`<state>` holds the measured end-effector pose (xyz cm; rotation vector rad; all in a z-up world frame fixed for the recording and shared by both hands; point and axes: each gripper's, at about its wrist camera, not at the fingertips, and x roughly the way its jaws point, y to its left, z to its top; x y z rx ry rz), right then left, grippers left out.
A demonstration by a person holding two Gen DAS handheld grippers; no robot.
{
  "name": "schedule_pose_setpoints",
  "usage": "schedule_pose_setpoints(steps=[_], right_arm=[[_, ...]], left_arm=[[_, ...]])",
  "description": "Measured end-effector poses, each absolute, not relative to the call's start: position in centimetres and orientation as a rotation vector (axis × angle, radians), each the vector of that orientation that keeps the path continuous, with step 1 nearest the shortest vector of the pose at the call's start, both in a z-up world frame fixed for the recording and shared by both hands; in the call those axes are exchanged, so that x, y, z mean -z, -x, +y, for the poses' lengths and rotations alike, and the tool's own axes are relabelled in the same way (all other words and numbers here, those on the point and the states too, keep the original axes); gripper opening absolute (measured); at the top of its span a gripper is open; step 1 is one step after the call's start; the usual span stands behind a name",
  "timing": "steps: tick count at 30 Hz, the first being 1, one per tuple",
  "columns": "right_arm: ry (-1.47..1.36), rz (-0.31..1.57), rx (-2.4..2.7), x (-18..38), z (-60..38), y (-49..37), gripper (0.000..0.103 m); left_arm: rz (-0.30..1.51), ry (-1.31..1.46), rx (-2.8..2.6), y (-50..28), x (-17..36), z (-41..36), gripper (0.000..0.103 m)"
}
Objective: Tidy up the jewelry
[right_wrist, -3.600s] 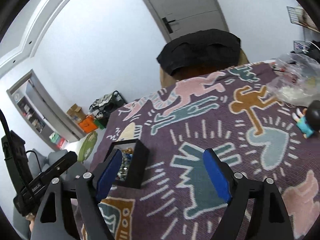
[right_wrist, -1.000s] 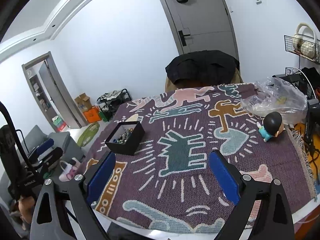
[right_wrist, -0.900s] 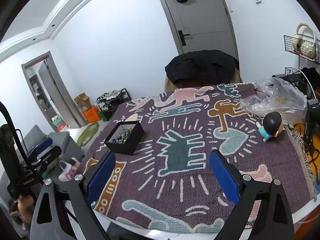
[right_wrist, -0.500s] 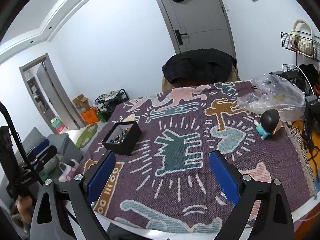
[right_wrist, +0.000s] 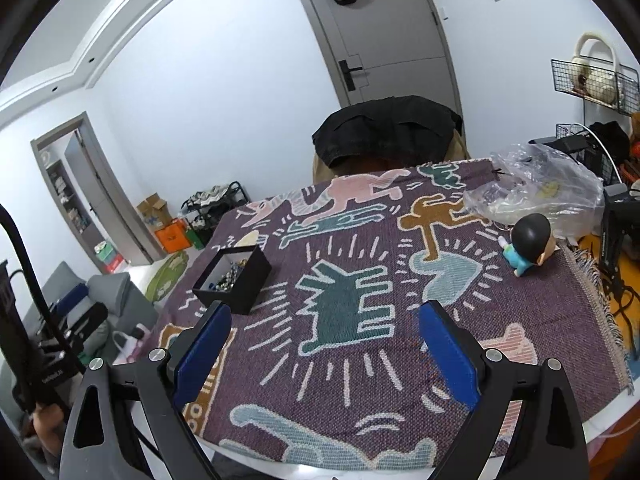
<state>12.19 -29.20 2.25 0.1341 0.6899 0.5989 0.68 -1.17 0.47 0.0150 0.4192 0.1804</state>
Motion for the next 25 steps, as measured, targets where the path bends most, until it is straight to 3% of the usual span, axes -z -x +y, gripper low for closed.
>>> schedule_pose_setpoints(steps=[25], right_arm=[[-0.154, 0.708, -0.583, -1.6, -28.9, -12.5, 0.095]], left_arm=[[0.383, 0.036, -0.170, 0.3, -0.8, -0.1, 0.103]])
